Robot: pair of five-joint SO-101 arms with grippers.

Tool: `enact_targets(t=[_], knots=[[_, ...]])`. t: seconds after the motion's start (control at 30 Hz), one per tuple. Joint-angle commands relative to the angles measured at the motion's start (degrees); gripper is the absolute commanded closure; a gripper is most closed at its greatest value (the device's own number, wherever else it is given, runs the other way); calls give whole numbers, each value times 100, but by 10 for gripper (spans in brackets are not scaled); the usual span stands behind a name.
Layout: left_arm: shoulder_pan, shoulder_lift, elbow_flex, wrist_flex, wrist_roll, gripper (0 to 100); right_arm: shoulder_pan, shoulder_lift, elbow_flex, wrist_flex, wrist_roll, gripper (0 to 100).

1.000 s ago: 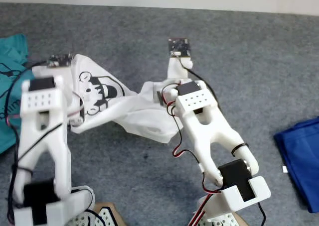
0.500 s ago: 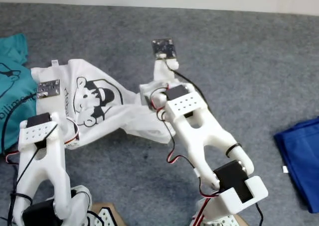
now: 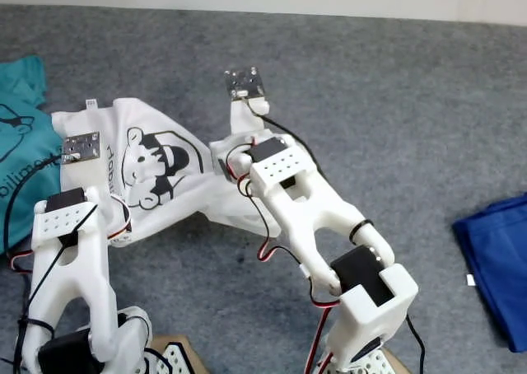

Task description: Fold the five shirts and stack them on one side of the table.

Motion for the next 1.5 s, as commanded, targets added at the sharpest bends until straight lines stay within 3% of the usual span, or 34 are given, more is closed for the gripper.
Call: enact_targets(t=[0.0,0.53,0.87,1.2,1.47], knots=[[-101,-136,31,-149,-62,994,-136,-22,-268,-110,-9,731],[-101,-154,84,-211,-62,994,-347,681,-365,-101,-9,733],[-101,-154,92,-211,-62,994,-13,673,-409,180,-9,993],[-101,-154,92,-211,-62,994,409,488,-576,382,-9,992],[163,-163,-497,-255,264,994,1156,-673,-541,804,-26,992]])
